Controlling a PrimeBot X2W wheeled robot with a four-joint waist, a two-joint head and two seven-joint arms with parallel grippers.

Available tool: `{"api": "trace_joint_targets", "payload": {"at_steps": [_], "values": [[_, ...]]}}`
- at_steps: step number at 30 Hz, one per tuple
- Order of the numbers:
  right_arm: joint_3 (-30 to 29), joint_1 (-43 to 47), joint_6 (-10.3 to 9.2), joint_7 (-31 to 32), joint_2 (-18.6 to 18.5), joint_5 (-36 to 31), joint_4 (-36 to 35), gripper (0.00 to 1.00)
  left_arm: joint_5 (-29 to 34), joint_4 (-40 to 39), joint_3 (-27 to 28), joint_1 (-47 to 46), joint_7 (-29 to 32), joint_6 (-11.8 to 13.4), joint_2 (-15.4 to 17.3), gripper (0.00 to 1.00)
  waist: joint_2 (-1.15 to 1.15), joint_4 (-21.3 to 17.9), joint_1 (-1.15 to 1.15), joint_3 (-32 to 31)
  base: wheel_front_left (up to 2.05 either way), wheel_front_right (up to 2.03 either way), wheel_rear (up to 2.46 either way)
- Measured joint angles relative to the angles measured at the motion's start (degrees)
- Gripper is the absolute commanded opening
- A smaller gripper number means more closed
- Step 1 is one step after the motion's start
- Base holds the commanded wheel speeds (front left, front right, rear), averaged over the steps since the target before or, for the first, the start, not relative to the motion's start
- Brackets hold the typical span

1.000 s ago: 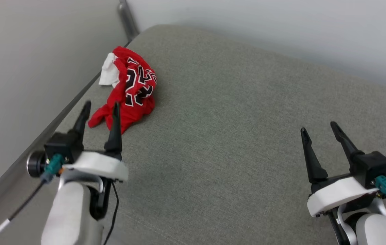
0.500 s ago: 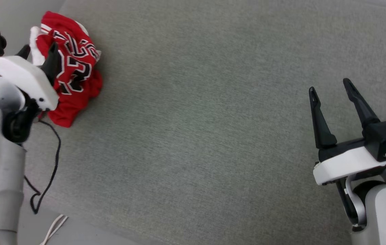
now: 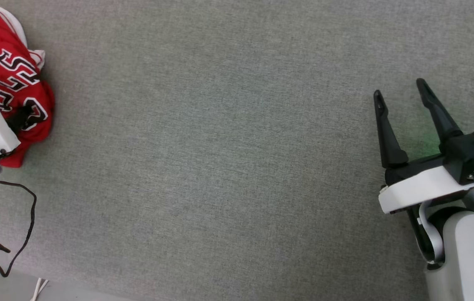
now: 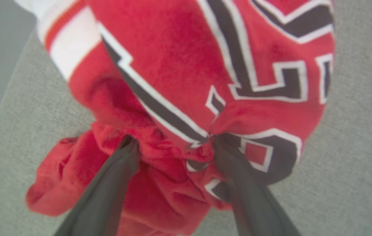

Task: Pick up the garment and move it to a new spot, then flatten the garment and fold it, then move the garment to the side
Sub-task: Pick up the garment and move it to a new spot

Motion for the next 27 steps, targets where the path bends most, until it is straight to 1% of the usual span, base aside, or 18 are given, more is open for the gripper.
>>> {"api": "trace_joint_targets", "payload": {"at_steps": [1,2,7,9,13,17,19,23,27], "values": [[0.19,-0.21,0.00,-0.02,0.01,0.10,0.35,1.00,-0.07,0.82,0.29,-0.27,-0.24,0.26,0.01,0.69,0.00,-0.25,0.00,-0.04,0.00,0.00,0.00],[0.29,-0.40,0.00,-0.04,0.02,0.25,0.60,1.00,-0.07,1.44,0.33,-0.44,-0.76,0.43,-0.05,0.00,0.00,-0.41,0.00,-0.21,0.00,0.00,0.00],[-0.33,-0.42,0.00,-0.62,0.05,0.48,1.60,1.00,1.26,3.30,-0.51,-1.22,-4.80,0.69,-0.49,0.00,0.00,-0.51,0.00,-2.14,0.00,0.00,0.00],[-0.67,0.02,0.00,-0.87,0.10,0.57,2.19,1.00,2.67,3.32,-0.97,-1.52,-7.84,1.02,-0.11,0.00,0.00,-0.39,0.00,-3.32,0.00,0.00,0.00],[-1.22,1.43,0.00,-1.63,0.30,1.10,3.04,1.00,5.84,1.69,-1.90,-3.87,-15.84,1.54,0.62,0.00,0.00,-0.12,0.00,-6.51,0.00,0.00,0.00],[-1.88,3.42,0.00,-2.09,0.53,2.05,4.22,1.00,8.51,0.38,-3.23,-4.89,-22.52,2.74,0.01,0.00,0.00,0.10,-0.01,-10.42,0.00,0.00,0.00],[-2.08,4.38,0.00,-2.36,0.63,2.49,4.54,1.00,9.62,-0.30,-3.93,-5.64,-25.35,3.28,-0.69,0.00,0.00,0.09,-0.01,-12.54,0.00,0.00,0.00],[-2.55,6.04,0.00,-2.61,0.76,3.59,4.92,1.00,11.52,-2.18,-5.49,-6.16,-30.64,4.50,-3.16,0.00,0.00,-0.28,-0.01,-16.71,0.00,0.00,0.00],[-2.75,7.81,0.00,-2.71,0.81,5.00,5.09,1.00,12.72,-4.66,-7.32,-6.11,-34.20,4.69,-5.87,0.00,0.00,-1.64,-0.02,-20.41,0.00,0.00,0.00]]}}
